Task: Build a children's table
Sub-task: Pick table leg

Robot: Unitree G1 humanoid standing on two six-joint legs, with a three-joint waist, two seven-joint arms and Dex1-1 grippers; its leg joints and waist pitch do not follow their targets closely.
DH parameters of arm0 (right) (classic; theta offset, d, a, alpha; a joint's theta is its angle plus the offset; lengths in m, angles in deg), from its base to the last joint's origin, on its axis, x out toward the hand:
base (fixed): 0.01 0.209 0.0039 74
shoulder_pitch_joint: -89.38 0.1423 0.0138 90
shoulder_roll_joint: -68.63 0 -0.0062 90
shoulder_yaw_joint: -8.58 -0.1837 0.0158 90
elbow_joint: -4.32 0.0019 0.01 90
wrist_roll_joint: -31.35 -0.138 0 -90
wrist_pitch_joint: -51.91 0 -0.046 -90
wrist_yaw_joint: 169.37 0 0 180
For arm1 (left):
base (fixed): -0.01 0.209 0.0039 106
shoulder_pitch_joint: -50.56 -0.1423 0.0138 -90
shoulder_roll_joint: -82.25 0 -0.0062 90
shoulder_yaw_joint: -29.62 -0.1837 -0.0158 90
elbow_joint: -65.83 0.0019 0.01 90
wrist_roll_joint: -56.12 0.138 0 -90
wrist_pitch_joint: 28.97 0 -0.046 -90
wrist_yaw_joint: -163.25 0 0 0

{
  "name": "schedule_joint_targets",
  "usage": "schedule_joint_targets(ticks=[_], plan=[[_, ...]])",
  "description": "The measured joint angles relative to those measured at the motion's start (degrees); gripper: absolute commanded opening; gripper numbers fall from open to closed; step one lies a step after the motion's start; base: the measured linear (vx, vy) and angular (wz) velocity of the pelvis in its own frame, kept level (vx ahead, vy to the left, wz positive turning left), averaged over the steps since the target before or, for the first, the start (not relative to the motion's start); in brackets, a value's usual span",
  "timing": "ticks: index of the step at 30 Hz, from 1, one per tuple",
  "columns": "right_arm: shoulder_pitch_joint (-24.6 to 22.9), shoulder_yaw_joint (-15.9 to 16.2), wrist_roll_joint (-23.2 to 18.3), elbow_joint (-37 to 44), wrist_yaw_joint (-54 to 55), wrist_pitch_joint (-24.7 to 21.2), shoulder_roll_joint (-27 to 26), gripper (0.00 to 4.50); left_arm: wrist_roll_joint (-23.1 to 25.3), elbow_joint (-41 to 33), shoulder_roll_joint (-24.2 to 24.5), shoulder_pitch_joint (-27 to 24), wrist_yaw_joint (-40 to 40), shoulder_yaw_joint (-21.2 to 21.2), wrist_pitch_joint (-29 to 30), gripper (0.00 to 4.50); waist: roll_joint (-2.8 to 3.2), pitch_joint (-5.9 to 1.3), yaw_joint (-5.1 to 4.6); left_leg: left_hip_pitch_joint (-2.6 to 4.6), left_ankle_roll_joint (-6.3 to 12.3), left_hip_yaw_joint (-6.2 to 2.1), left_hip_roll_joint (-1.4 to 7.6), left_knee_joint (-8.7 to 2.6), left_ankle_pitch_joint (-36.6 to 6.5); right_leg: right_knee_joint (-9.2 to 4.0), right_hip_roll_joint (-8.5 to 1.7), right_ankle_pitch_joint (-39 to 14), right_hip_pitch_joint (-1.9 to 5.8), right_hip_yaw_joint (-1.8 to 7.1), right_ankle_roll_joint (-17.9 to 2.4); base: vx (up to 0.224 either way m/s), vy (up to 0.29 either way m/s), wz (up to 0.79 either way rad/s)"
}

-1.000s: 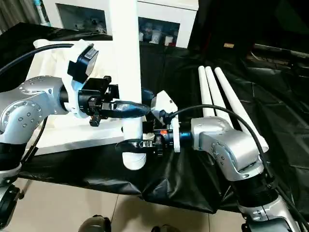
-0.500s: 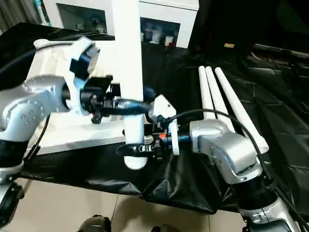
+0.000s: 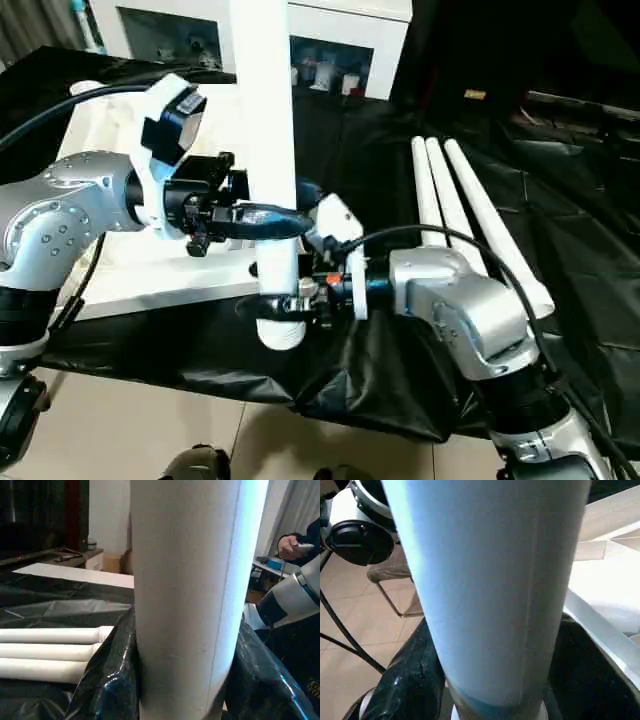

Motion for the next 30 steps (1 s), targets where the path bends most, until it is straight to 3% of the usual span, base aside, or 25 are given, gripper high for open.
schedule_joint_targets(ticks=[5, 13, 22, 25, 30], plan=[[0.0, 0.0, 0.1, 0.0, -0.4, 0.0, 0.1, 2.68, 0.0, 0.0, 0.0, 0.0, -0.4, 0.0, 0.0, 1.80, 0.00, 0.00, 0.01, 0.00, 0.00, 0.00, 0.00, 0.00, 0.0, 0.02, 0.00, 0.0, 0.00, 0.00, 0.0, 0.000, 0.000, 0.00], [0.0, 0.2, 0.3, 0.2, -0.7, 0.1, 0.2, 1.99, 0.2, 0.0, 0.1, 0.0, -0.5, 0.0, 0.0, 1.80, 0.01, 0.00, 0.01, 0.00, 0.00, 0.00, 0.00, 0.01, 0.0, 0.02, 0.00, 0.0, 0.00, 0.00, 0.0, 0.000, 0.000, 0.00], [0.0, 0.3, 0.3, 0.3, -0.6, 0.1, 0.1, 1.93, 0.2, 0.1, 0.1, 0.0, -0.5, 0.0, 0.2, 1.80, 0.04, -0.02, 0.02, 0.00, 0.00, 0.00, 0.01, 0.02, 0.0, 0.03, 0.00, 0.0, 0.00, 0.00, 0.0, 0.000, 0.000, 0.00], [-0.1, 0.3, 0.2, 0.3, -0.6, 0.2, 0.0, 1.93, -0.3, 0.1, -0.2, -0.1, 0.1, 0.7, 1.3, 2.50, 0.15, -0.09, 0.02, 0.00, 0.00, 0.00, 0.00, 0.04, 0.0, 0.04, 0.00, 0.0, 0.00, 0.00, 0.0, 0.000, 0.000, 0.00], [-0.1, -0.4, 0.0, 0.2, 0.9, 0.6, -1.2, 1.89, -3.4, 0.1, -4.1, -0.9, 4.1, 4.4, 2.1, 2.92, 0.24, -0.14, 0.11, -0.02, 0.00, 0.00, 0.03, 0.11, 0.0, 0.07, 0.00, 0.0, 0.01, -0.03, 0.0, 0.000, 0.000, 0.00]])
